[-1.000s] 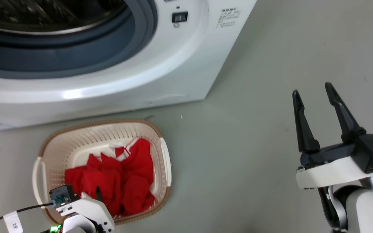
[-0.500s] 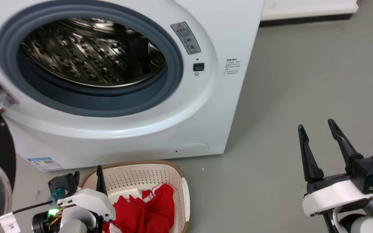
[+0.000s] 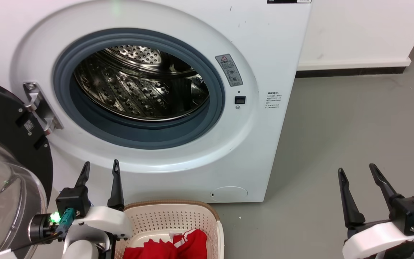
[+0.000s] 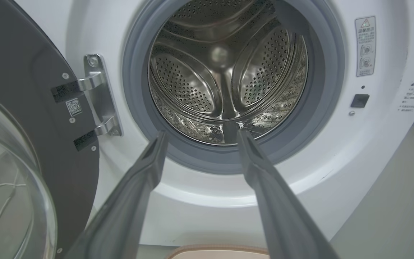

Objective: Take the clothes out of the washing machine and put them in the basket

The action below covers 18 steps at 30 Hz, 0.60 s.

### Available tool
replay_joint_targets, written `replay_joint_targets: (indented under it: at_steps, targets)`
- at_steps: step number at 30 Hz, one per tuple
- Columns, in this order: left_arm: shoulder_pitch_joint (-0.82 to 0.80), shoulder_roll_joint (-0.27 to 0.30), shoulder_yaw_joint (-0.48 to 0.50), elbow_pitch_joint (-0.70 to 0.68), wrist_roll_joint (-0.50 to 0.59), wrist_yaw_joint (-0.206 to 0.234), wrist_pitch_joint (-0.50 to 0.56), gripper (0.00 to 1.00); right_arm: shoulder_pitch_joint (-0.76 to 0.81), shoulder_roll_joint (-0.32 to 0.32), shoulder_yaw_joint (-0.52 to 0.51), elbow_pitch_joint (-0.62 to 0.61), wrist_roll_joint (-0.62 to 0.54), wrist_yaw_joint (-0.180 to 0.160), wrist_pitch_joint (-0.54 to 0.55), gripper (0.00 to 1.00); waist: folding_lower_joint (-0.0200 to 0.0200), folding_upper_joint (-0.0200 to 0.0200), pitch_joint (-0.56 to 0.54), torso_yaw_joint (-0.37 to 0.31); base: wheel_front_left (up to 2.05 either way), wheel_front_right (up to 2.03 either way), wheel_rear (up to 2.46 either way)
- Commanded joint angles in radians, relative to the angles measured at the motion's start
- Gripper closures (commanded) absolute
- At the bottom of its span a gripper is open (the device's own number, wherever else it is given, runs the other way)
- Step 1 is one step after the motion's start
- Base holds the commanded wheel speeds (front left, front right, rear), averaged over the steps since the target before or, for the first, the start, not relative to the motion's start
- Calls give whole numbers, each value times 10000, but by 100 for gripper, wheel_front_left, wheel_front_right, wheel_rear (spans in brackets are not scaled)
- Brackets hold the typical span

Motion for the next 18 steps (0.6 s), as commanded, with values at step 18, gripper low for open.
replay_joint_targets:
  at_steps: [18]
  targets:
    - [1967,101,-808,-2867,414,328,1400,0,568,2,88,228,149,-7,7,0,2,0,-715,104,0,0,0]
